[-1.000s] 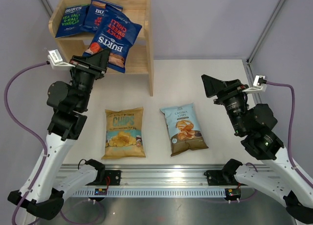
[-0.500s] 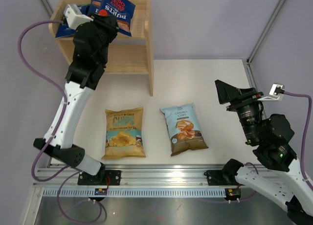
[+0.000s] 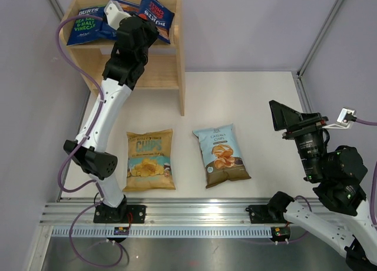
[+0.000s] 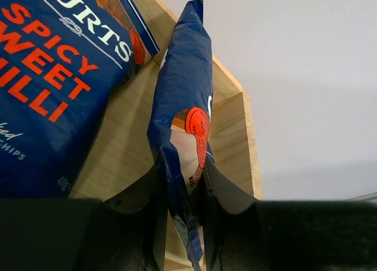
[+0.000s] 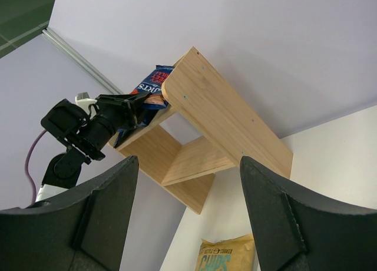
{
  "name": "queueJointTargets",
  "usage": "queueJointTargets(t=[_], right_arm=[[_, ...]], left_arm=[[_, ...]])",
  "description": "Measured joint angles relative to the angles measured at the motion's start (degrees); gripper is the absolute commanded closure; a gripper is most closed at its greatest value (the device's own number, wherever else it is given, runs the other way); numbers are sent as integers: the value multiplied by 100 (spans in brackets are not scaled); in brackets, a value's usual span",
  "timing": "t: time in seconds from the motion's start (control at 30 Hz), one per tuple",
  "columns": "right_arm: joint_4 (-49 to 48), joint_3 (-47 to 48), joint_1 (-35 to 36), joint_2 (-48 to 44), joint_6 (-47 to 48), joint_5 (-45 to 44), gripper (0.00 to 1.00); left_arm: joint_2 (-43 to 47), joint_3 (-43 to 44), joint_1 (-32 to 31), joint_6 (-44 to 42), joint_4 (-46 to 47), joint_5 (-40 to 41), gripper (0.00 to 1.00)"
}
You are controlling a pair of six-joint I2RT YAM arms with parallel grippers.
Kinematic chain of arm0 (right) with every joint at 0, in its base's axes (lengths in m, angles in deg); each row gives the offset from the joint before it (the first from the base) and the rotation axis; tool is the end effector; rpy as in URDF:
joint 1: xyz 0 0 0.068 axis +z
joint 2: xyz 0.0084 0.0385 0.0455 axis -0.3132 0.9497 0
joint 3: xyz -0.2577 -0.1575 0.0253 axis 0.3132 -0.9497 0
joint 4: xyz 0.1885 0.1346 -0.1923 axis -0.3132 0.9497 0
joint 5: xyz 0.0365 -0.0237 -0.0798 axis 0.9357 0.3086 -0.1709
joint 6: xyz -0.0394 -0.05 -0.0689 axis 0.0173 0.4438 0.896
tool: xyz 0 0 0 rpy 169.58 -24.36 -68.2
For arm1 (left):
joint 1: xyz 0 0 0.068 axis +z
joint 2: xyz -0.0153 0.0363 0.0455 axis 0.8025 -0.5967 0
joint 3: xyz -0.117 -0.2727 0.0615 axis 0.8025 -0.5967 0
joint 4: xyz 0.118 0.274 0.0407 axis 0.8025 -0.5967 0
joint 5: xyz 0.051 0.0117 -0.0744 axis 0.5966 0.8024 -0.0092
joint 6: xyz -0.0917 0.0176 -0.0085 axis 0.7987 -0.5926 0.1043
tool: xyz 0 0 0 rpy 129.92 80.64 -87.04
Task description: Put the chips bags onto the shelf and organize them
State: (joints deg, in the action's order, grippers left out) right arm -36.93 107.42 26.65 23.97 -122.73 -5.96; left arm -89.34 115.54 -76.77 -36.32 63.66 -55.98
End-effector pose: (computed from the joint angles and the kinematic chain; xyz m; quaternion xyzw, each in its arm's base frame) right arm 0.1121 0.0510 0.5054 0.1612 0.5683 0.3853 0.7089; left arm 0.4465 -0.1500 0.5658 -0.3077 0.6406 -0.2525 0.6566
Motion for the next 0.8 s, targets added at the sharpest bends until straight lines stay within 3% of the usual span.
queueJointTargets(t=[0.3, 0.4, 0.43, 0.67, 0.8], right_arm=[[72, -11, 0, -37, 13, -2, 23], [109, -17, 0, -46, 11, 0, 23], [136, -31, 0, -61, 11, 0, 23], [186, -66, 0, -177, 11, -4, 23], [186, -66, 0, -219, 13, -7, 23]], left_arm=[[-313, 389, 0, 280, -192, -208, 88], [-426, 625, 11, 317, -334, -308, 74], [-466, 726, 11, 319, -396, -345, 62], [-553, 1071, 11, 50, -879, -557, 39], [-553, 1250, 11, -219, -1193, -595, 33]])
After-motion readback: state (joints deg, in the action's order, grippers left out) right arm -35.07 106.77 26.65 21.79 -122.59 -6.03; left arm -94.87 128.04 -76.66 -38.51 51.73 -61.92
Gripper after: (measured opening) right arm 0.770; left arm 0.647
